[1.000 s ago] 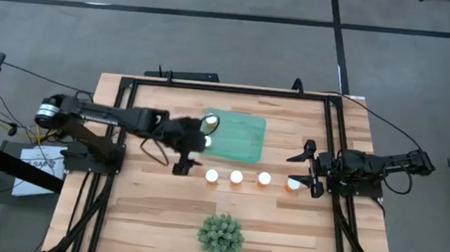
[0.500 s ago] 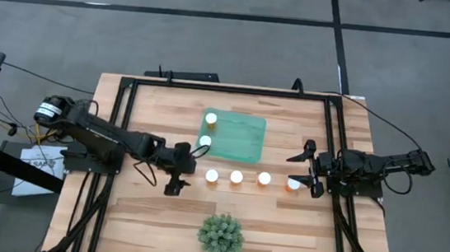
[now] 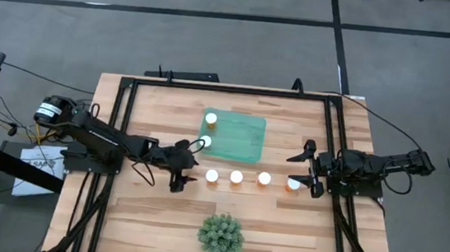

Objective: Pick and place pill bottles into a basket
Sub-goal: Put the orange pill bottle into the green bin

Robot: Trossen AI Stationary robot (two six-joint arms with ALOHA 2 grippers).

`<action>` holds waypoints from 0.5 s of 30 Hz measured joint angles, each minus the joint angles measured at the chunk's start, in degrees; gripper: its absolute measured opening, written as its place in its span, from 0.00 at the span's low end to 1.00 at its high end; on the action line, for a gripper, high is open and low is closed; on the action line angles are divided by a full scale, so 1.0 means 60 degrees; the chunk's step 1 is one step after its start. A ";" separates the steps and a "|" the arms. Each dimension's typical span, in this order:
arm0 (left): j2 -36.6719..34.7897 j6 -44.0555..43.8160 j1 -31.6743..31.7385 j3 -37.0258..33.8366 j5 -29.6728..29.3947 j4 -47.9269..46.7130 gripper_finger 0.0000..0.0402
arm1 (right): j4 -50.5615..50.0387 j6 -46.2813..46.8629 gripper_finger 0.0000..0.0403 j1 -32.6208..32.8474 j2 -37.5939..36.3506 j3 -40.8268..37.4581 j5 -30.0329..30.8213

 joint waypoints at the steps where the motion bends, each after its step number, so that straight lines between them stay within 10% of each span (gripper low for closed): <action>1: 0.0005 0.0000 0.0032 -0.0008 -0.0005 0.0010 0.67 | 0.0000 0.0003 0.65 -0.0003 0.0000 -0.0003 0.0000; 15: 0.1939 -0.0334 0.0296 -0.0004 0.0462 0.1975 0.74 | 0.0015 0.0003 0.65 0.0000 -0.0007 -0.0001 0.0007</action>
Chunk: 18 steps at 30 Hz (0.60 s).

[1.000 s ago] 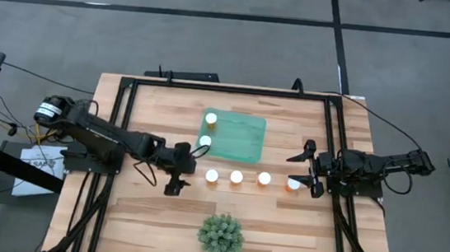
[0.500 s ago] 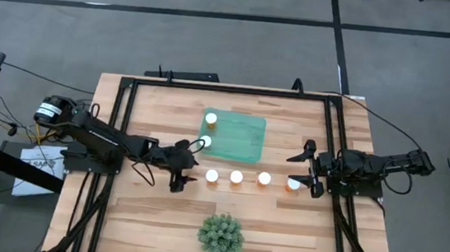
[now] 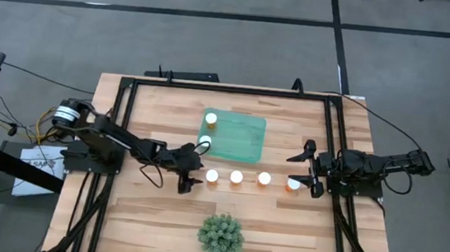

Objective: Pick and place pill bottles into a basket
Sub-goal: Put the orange pill bottle into the green bin

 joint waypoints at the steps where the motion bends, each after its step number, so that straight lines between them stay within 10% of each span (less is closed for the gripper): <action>1: 0.0118 -0.0008 0.0024 -0.0004 0.0078 0.0200 0.75 | 0.0000 0.0000 0.65 0.0000 0.0000 -0.0003 0.0000; 18: 0.0407 0.0405 0.0049 0.0000 -0.0030 0.2124 0.78 | -0.0007 0.0000 0.65 0.0000 0.0000 0.0001 -0.0004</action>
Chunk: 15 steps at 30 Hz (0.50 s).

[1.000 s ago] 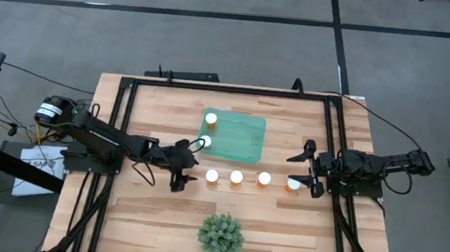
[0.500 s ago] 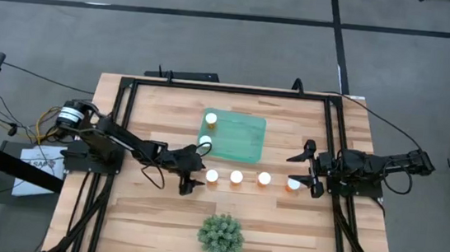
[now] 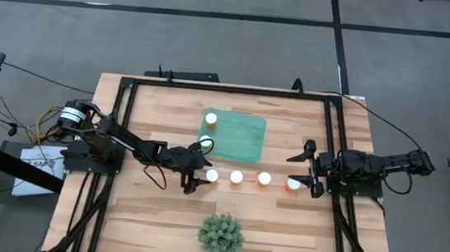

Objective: Pick and place pill bottles into a basket
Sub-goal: Put the orange pill bottle into the green bin

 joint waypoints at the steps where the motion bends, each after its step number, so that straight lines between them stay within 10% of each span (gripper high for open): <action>1: 0.0000 0.0058 0.0000 0.0000 0.0000 0.0047 0.78 | 0.0000 0.0000 0.65 0.0000 0.0000 0.0000 0.0000; 15: 0.0004 0.0184 0.0000 0.0000 0.0000 -0.0092 0.78 | -0.0004 -0.0003 0.65 -0.0001 0.0000 0.0000 0.0000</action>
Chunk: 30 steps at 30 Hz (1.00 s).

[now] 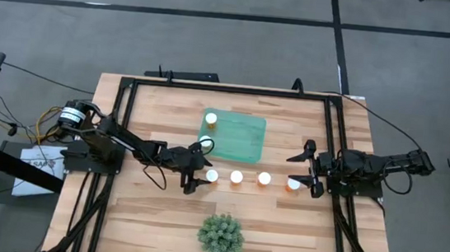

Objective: Pick and place pill bottles into a basket
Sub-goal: Put the orange pill bottle into the green bin

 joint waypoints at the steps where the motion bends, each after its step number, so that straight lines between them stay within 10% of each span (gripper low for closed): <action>1: 0.0000 0.0001 0.0000 0.0000 -0.0004 -0.0002 0.77 | 0.0000 0.0003 0.65 -0.0001 0.0000 -0.0002 0.0000; 30: 0.0324 0.0512 -0.0003 0.0501 -0.0163 0.0430 0.44 | -0.0004 0.0003 0.65 0.0001 0.0000 0.0000 -0.0004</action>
